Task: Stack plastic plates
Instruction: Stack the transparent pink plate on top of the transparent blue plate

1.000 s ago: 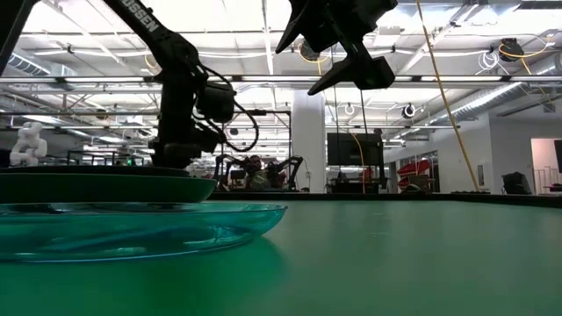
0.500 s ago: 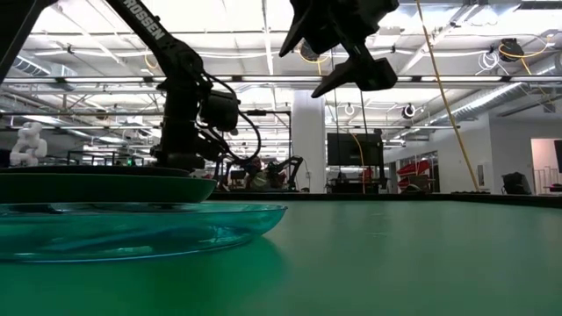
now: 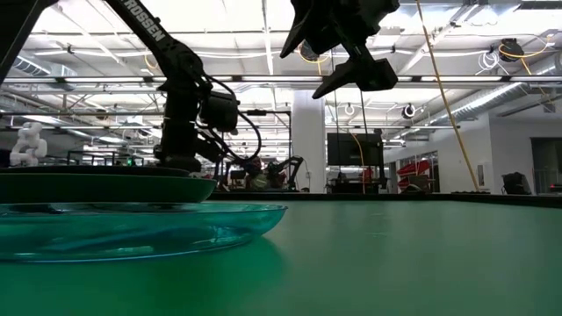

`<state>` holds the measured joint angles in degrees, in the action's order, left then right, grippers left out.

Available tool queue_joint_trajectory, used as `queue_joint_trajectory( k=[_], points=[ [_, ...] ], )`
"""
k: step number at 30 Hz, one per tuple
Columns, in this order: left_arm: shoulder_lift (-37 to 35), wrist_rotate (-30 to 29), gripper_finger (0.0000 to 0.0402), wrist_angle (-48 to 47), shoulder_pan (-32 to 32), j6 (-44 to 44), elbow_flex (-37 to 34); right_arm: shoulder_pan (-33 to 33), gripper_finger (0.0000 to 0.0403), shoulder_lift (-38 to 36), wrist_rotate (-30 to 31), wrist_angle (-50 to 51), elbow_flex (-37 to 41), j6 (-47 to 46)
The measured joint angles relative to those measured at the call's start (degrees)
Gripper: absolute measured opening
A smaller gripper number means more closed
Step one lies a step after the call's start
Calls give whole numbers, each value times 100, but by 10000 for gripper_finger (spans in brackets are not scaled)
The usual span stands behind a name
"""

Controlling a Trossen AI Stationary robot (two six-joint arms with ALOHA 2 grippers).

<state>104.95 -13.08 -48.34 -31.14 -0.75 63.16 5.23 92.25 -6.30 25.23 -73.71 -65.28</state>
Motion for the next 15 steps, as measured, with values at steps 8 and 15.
queue_joint_trajectory(
  k=[8,15],
  points=[
    [-4,49,8,-141,31,24,24,0,279,0,1,-2,0,15],
    [-89,112,7,-1143,274,28,457,0,279,0,8,-4,0,28]
  ],
)
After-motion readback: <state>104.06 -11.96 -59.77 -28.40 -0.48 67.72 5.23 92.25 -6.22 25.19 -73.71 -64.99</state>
